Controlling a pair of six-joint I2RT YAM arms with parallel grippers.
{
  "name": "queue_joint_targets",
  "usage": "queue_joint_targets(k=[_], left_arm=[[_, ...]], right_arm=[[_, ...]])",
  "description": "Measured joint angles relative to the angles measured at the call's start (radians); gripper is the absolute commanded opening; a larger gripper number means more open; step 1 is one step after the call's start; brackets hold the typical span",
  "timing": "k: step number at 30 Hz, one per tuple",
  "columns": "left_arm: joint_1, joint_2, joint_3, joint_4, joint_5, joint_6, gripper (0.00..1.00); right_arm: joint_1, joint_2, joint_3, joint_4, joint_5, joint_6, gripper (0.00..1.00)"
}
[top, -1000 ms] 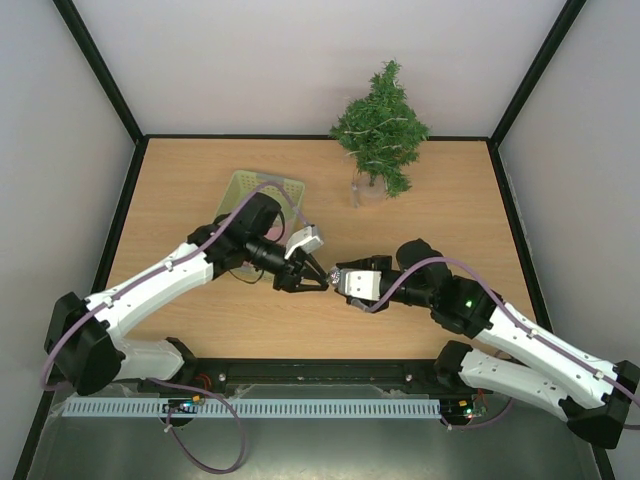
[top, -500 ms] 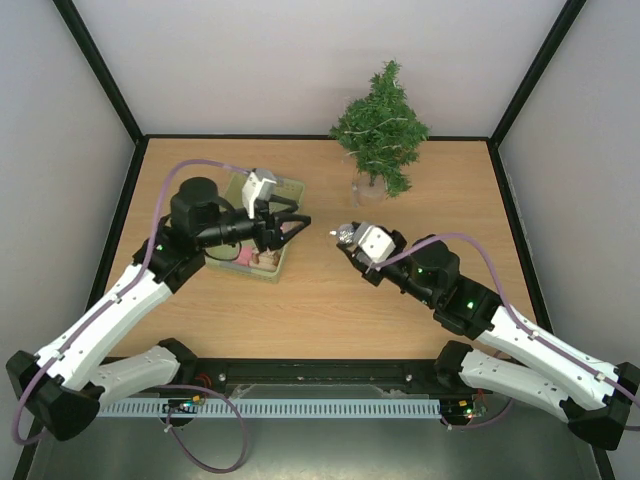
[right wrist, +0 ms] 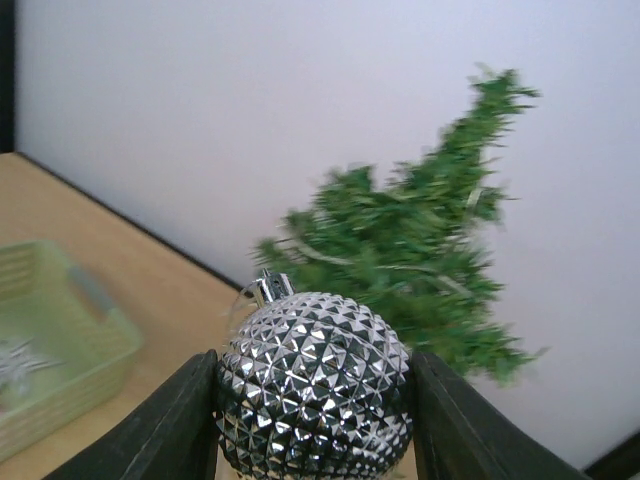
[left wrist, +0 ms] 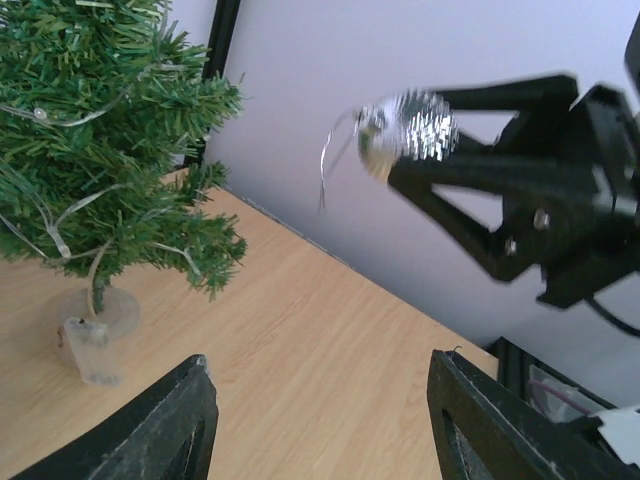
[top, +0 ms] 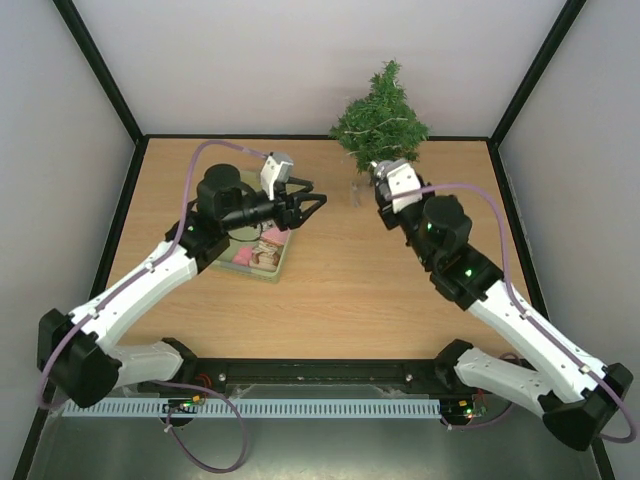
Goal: Decorate the small christmas tree
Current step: Hang the decoration item on the Christmas tree.
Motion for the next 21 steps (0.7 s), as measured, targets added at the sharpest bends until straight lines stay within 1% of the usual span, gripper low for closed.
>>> queue_joint_targets(k=[5,10,14,17,21], left_arm=[[0.003,0.084,0.051,-0.006,-0.038,0.042,0.59],[0.014,0.103,0.048,-0.029,-0.074,0.082,0.59],[0.02,0.091,0.009,-0.046,-0.084,0.106,0.59],[0.024,0.073,-0.029,-0.077,-0.083,0.12,0.59],[0.024,0.061,-0.035,-0.111,-0.08,0.14,0.6]], right_arm=[[-0.166,0.101,0.128,-0.006,-0.045,0.003,0.43],[-0.282,0.212,0.273,-0.018,-0.096,0.009,0.43],[-0.326,0.28,0.346,-0.035,-0.146,0.003,0.43],[-0.333,0.348,0.419,-0.057,-0.188,-0.005,0.43],[-0.333,0.441,0.501,-0.078,-0.228,-0.015,0.43]])
